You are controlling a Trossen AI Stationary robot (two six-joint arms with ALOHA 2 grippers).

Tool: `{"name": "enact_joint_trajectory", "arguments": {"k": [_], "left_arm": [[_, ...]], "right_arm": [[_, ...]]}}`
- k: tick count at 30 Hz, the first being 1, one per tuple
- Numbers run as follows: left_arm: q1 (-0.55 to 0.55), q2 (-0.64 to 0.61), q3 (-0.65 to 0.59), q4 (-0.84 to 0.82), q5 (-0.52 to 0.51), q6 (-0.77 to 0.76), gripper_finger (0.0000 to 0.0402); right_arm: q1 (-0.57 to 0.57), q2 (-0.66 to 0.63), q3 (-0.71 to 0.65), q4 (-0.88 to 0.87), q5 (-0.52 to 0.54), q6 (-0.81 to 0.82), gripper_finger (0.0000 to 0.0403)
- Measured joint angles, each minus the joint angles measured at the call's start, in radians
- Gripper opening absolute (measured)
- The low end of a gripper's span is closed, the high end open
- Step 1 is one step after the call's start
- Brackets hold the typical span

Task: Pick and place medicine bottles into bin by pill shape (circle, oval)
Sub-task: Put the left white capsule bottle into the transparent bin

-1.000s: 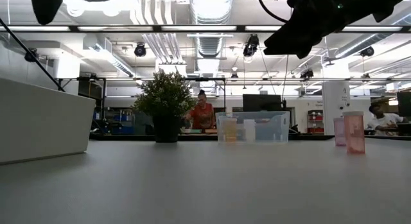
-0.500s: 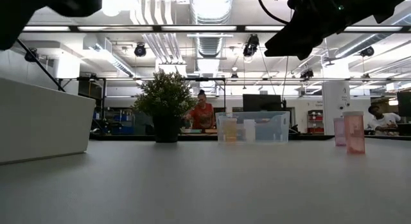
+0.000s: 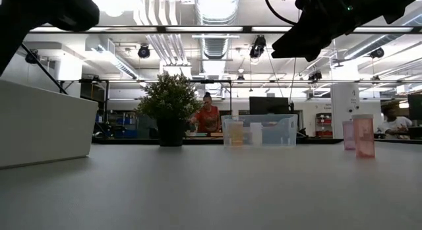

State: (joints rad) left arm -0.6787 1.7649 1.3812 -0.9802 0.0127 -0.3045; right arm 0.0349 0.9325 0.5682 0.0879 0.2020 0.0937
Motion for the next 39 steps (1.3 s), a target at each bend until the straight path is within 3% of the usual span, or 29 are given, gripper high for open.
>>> {"name": "enact_joint_trajectory", "arguments": {"k": [6, 39], "left_arm": [[-0.005, 0.0, -0.001, 0.001, -0.045, 0.02, 0.0215], [-0.015, 0.0, -0.077, 0.009, -0.078, 0.057, 0.0215]], "right_arm": [[0.0, 0.0, 0.0, 0.0, 0.0, 0.0, 0.0201], [0.0, -0.002, 0.0, -0.001, 0.0, -0.036, 0.0201]]}}
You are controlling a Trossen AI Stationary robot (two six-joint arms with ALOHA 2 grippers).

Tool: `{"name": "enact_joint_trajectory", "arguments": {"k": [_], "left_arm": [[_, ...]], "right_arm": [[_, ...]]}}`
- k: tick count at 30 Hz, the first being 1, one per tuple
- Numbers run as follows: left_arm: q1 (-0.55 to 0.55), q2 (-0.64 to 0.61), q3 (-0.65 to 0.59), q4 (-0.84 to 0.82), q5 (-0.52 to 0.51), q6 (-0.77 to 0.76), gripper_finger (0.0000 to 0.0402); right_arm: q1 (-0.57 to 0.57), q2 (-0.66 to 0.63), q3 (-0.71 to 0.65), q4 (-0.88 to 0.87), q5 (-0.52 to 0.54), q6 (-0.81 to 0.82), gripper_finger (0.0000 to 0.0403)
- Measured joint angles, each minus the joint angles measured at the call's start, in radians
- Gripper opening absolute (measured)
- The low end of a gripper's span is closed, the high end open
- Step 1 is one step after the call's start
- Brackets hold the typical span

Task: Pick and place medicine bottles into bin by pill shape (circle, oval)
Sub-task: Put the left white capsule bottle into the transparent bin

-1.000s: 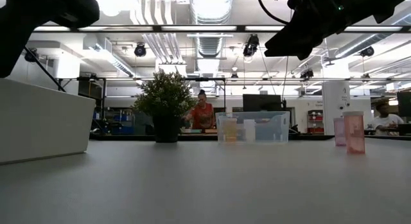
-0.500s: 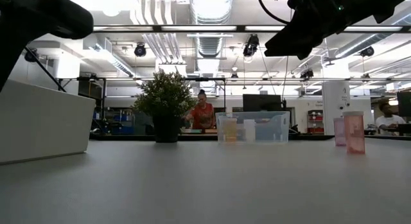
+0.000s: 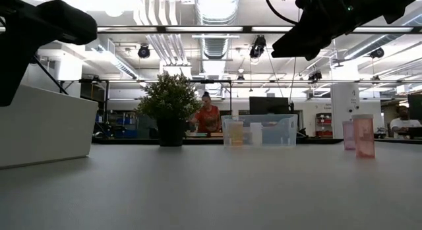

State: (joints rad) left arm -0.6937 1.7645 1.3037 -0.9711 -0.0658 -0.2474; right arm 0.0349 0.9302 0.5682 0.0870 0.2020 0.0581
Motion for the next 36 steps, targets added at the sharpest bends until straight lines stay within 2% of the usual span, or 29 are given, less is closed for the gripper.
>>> {"name": "enact_joint_trajectory", "arguments": {"k": [9, 14, 20, 24, 32, 36], "left_arm": [[0.007, 0.0, -0.018, 0.071, -0.022, 0.019, 0.0215], [0.001, 0.0, -0.022, 0.073, 0.023, 0.018, 0.0215], [0.0, 0.0, -0.047, 0.073, 0.023, 0.018, 0.0213], [0.0, 0.0, -0.052, 0.074, 0.021, 0.018, 0.0194], [0.0, 0.0, -0.035, 0.102, 0.021, 0.018, 0.013], [0.0, 0.0, -0.034, 0.102, 0.021, 0.018, 0.0122]], "right_arm": [[0.0, 0.0, 0.0, 0.0, 0.0, 0.011, 0.0201], [0.0, 0.0, 0.0, -0.004, 0.0, 0.02, 0.0201], [0.0, 0.0, 0.0, -0.003, 0.0, 0.02, 0.0201], [0.0, 0.0, 0.0, -0.003, 0.0, 0.019, 0.0201], [0.0, 0.0, 0.0, -0.003, 0.0, 0.016, 0.0201], [0.0, 0.0, 0.0, -0.003, 0.0, 0.016, 0.0201]]}}
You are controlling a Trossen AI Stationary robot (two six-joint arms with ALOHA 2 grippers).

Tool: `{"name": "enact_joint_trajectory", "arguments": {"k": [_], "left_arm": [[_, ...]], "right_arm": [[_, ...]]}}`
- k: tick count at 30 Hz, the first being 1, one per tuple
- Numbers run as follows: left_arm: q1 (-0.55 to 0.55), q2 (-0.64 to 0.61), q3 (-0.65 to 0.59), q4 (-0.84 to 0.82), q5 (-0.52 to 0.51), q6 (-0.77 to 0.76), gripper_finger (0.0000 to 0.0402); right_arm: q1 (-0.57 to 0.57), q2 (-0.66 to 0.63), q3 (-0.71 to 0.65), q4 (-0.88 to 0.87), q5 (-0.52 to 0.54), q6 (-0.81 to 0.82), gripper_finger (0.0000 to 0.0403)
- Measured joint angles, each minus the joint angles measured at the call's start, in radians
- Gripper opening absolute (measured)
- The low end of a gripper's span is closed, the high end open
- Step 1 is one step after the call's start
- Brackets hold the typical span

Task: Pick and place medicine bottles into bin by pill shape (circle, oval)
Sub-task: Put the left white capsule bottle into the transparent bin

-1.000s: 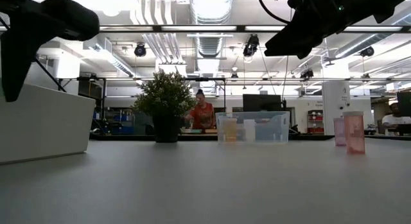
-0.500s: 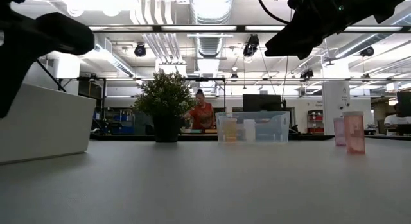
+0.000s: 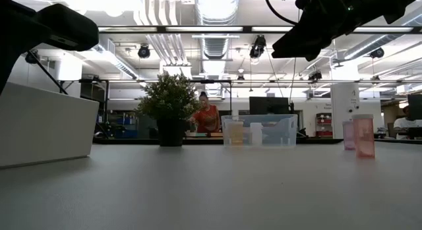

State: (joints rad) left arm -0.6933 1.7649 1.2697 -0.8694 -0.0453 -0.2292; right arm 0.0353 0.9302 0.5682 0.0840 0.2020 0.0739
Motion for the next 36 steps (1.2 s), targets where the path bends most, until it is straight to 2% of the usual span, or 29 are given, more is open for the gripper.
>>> {"name": "enact_joint_trajectory", "arguments": {"k": [7, 12, 19, 28, 32, 36], "left_arm": [[0.016, 0.0, 0.043, -0.001, -0.073, 0.008, 0.0132], [0.089, 0.0, 0.107, 0.001, -0.094, 0.027, 0.0133], [0.294, 0.0, 0.186, 0.006, -0.095, 0.114, 0.0134], [0.58, 0.0, 0.192, 0.052, -0.095, 0.164, 0.0134], [0.668, 0.0, 0.192, 0.054, -0.094, 0.167, 0.0134], [0.712, 0.007, 0.186, 0.06, -0.095, 0.19, 0.0134]], "right_arm": [[0.0, 0.0, 0.0, 0.0, 0.0, -0.003, 0.0201], [0.0, -0.003, 0.0, -0.013, 0.0, -0.01, 0.0201], [0.0, -0.061, 0.0, -0.111, 0.0, -0.024, 0.0201], [0.0, -0.144, 0.0, -0.166, 0.0, -0.048, 0.0201], [0.0, -0.147, 0.0, -0.171, 0.0, -0.048, 0.0201], [0.0, -0.143, 0.0, -0.178, 0.0, -0.041, 0.0201]]}}
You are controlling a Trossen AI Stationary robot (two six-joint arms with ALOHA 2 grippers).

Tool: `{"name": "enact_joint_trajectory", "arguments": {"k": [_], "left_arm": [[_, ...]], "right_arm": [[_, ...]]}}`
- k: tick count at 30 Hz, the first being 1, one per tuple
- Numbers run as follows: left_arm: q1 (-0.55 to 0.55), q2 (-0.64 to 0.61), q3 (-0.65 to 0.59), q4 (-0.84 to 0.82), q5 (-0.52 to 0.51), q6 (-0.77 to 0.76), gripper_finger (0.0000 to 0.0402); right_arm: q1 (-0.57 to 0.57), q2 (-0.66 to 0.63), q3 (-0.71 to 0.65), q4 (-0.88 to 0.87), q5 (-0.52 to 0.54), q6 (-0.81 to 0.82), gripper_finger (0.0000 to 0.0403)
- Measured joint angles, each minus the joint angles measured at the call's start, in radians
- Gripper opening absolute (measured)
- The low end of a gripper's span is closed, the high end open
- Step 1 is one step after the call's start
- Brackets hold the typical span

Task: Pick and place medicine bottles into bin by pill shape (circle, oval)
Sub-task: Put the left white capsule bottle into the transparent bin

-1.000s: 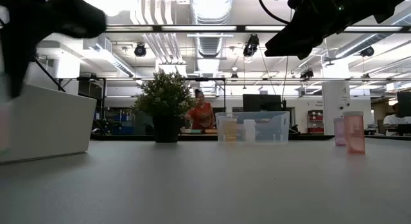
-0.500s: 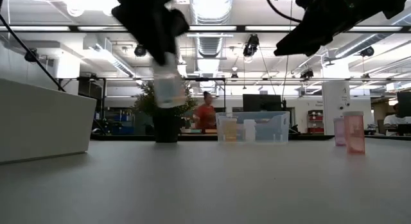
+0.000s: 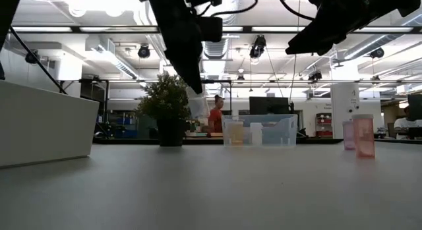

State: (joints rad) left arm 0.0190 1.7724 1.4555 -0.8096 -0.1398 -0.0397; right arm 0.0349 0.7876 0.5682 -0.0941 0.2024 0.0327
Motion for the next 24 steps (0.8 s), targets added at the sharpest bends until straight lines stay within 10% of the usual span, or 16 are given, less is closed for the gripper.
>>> {"name": "enact_joint_trajectory", "arguments": {"k": [24], "left_arm": [[0.008, 0.141, 0.0, 0.036, 0.026, 0.056, 0.0139]], "right_arm": [[0.0, -0.001, 0.0, -0.001, 0.0, 0.026, 0.0201]]}}
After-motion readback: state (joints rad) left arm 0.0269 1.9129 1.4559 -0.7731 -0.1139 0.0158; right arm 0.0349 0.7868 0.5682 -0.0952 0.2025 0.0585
